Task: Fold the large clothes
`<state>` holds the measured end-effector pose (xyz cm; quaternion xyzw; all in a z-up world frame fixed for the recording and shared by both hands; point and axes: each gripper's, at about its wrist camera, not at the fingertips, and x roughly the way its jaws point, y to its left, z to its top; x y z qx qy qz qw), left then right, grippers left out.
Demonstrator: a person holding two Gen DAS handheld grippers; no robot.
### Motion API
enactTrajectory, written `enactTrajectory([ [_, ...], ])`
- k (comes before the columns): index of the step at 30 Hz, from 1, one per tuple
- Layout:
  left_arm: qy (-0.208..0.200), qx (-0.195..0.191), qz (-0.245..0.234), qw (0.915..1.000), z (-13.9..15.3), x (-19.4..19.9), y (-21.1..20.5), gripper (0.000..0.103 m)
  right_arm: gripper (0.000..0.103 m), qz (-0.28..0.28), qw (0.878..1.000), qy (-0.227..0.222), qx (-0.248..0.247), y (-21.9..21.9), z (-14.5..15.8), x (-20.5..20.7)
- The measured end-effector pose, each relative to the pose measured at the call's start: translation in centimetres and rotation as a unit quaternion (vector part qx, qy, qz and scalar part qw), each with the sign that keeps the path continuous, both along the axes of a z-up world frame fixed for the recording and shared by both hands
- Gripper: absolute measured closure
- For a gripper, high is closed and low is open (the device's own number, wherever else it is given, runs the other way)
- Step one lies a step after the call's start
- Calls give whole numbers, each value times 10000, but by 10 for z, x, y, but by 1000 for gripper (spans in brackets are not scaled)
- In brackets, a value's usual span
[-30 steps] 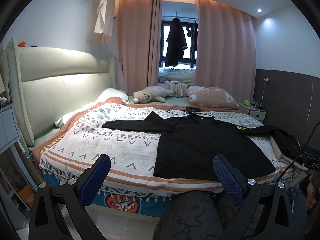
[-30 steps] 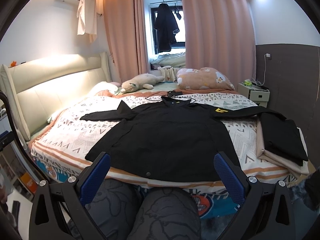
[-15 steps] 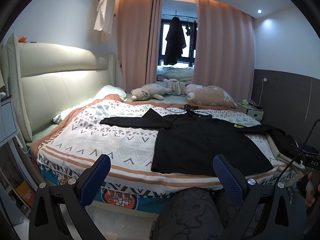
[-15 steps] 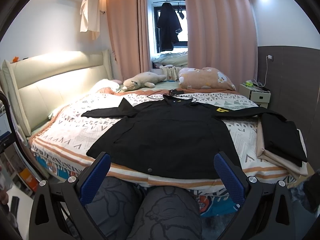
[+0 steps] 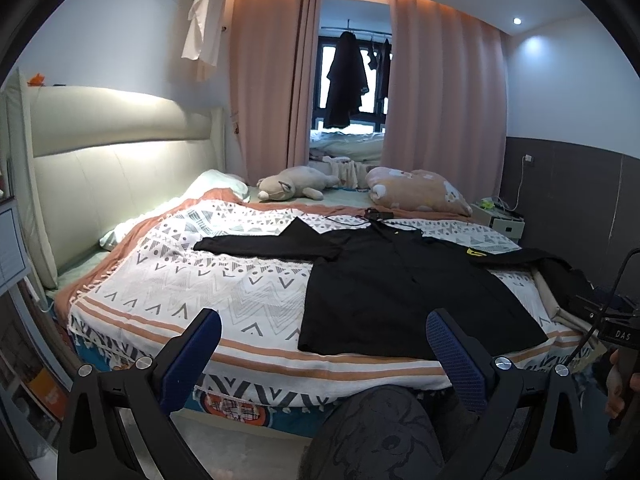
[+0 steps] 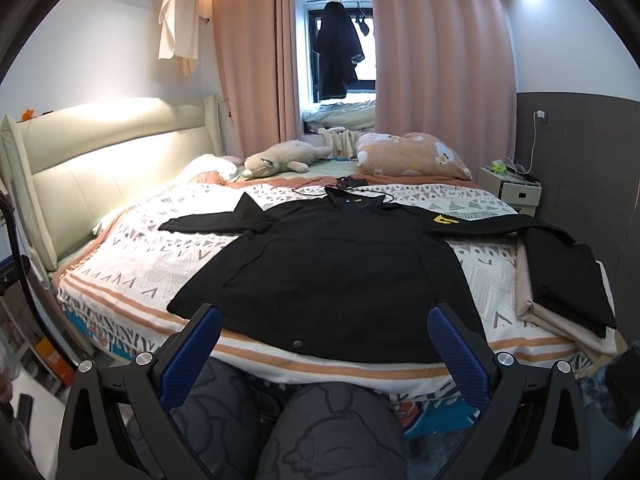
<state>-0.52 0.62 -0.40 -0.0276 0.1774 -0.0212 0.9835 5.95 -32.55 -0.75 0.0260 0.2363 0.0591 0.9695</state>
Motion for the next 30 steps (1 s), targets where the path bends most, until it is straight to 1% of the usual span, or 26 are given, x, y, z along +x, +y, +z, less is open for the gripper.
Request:
enactTrajectory([
  [9,-10,123,-76,9999,6,12,-4,1,0,20,9998,132,129,0,-6,11],
  [16,40,58,4,10000,9,28,7,1,0,63,9997,163,154,5,-2,27],
  [20,48,36,69,10000,12,40,13,1,0,86,9995,217,211,8,0,43],
  [22,138,-4,136,9998,13,51,19,1,0,65,9993,302,219,9,0,54],
  [25,270,-105,202,9994,16,70,28,1,0,127,9978,565,317,8,2,76],
  [28,300,-167,324,9989,15,92,37,1,0,182,9974,666,210,10,4,101],
  [30,454,-274,371,9979,10,111,43,1,0,239,9968,743,142,11,1,115],
])
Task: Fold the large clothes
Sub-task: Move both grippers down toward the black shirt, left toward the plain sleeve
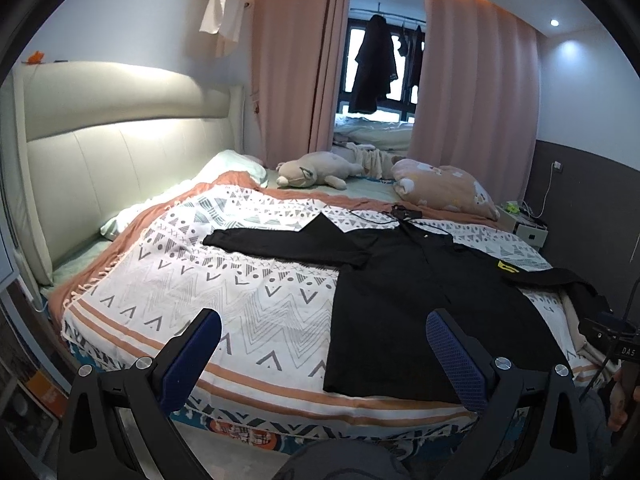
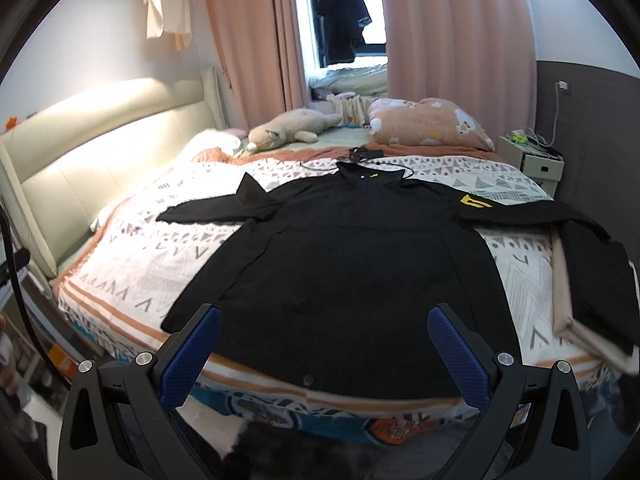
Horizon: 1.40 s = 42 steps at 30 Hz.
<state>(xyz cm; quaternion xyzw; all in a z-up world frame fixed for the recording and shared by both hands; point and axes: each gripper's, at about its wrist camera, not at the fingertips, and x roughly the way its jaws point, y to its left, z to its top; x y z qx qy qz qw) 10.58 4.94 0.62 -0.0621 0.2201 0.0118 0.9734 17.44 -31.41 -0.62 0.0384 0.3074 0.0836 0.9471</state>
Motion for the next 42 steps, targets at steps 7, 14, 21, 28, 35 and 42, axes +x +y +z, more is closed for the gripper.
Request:
enactTrajectory([
  [7,350,-220,171,9990,-8,76,25,1,0,15,9995,295,115,-3,-8,74],
  [14,554,-379,347,9971,-6,145,51,1,0,-55,9986,411,325,-4,-2,153],
  [21,699,-605,559,9941,-9,211,81,7,0,-44,9979,448,475,4,-4,216],
  [28,897,-950,807,9881,-23,278,116,19,3,87,9971,485,581,22,-14,283],
  [35,1127,-1251,1039,9802,-47,338,153,29,16,222,9954,668,649,40,-37,346],
  [42,1473,-1798,1323,9636,-88,403,199,44,29,323,9921,938,771,58,-66,403],
])
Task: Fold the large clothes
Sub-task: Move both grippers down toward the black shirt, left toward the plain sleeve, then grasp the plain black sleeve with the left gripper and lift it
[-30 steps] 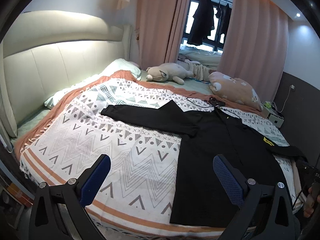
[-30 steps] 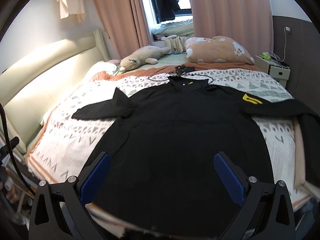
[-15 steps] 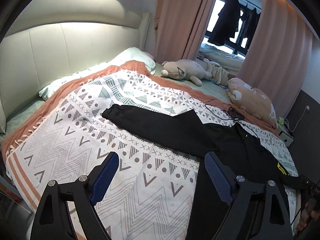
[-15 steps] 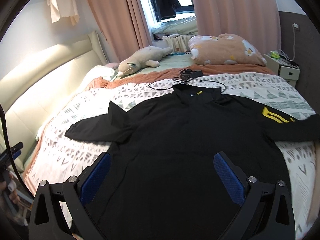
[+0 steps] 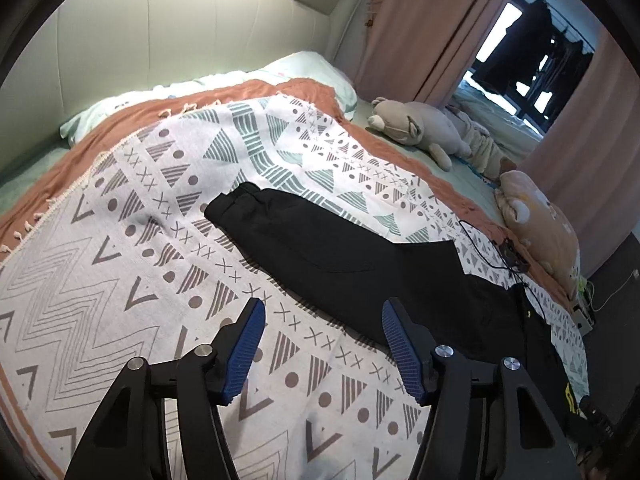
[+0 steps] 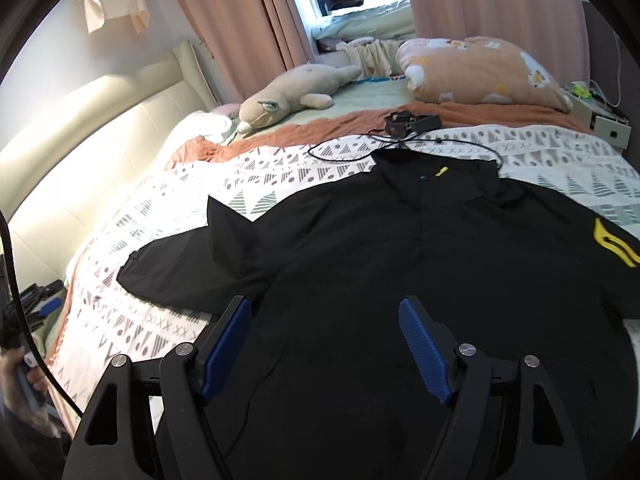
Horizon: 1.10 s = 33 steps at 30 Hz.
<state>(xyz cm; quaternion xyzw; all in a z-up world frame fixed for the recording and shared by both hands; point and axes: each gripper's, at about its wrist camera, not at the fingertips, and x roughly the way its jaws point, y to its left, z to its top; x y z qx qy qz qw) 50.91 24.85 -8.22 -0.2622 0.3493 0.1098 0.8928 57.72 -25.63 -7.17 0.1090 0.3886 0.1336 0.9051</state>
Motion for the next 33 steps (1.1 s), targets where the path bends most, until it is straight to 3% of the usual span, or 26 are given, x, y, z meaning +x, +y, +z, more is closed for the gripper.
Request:
enactTrajectory([
  [8,282,-548,432,9972,-50,60,50,50,44,144,9998,153,-9,22,-29,48],
  [13,588,-612,608,9945,-84,93,73,50,70,216,9993,290,-96,37,-51,75],
  [18,965,-390,781,9915,-115,124,90,50,71,100,9990,414,-129,44,-73,92],
  [20,1056,-372,983,9888,-129,128,99,60,73,141,9983,543,-126,52,-86,100],
  [21,1066,-439,1002,9883,-134,130,103,81,73,170,9981,580,-114,55,-90,104],
  [22,1037,-553,990,9881,-139,132,106,90,76,214,9978,628,-84,59,-94,107],
  [24,883,-587,1007,9893,-139,130,108,98,82,318,9969,717,-19,71,-104,113],
  [27,635,-331,909,9933,-121,128,100,101,88,515,9944,893,210,87,-115,121],
  [33,-112,-18,462,9989,-50,125,79,102,92,550,9903,1115,628,109,-128,133],
])
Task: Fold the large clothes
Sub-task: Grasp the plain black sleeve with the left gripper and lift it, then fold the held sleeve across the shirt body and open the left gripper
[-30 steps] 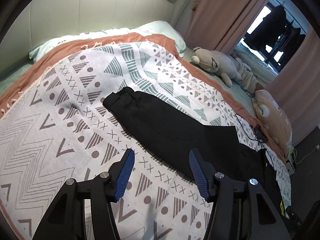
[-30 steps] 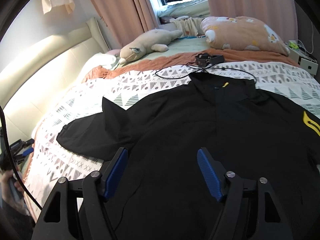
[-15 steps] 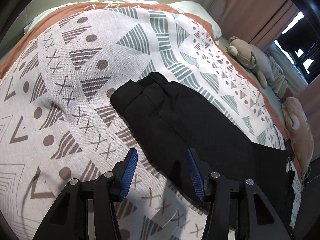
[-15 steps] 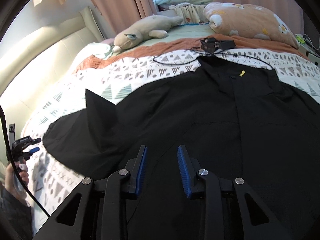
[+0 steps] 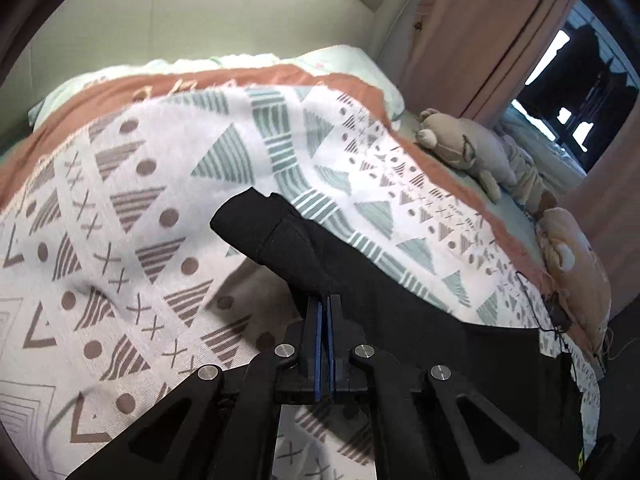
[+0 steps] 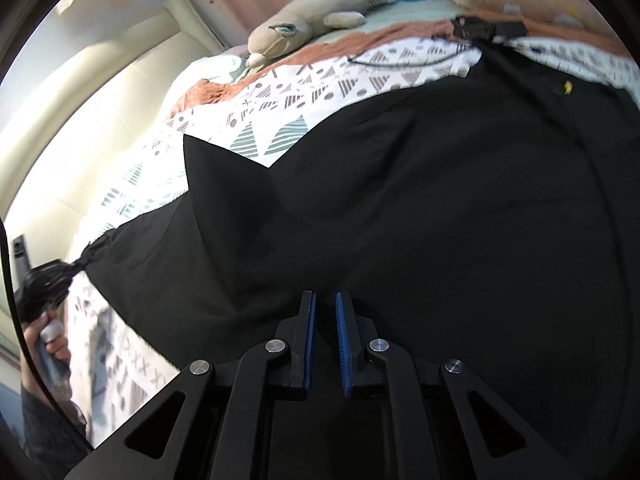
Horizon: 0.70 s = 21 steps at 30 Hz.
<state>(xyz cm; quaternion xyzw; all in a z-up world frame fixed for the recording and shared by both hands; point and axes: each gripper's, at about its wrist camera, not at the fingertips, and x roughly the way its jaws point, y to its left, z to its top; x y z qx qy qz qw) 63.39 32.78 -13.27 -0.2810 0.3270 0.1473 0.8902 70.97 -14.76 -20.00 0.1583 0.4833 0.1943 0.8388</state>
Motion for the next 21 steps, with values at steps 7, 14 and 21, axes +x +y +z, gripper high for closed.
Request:
enactTrajectory([
  [7,-623,434,-476,9960,104,-11,-57,102,85,-162,9984,468,283,-18,13,0],
  [14,-1083,720,-1001,9864,198,-20,-139,102,59,-641,9964,63,548,-99,75,-70],
  [21,-1337,1161,-1589,9713,262,-22,-239,102,53,-1274,9896,-201,642,-185,96,-130],
])
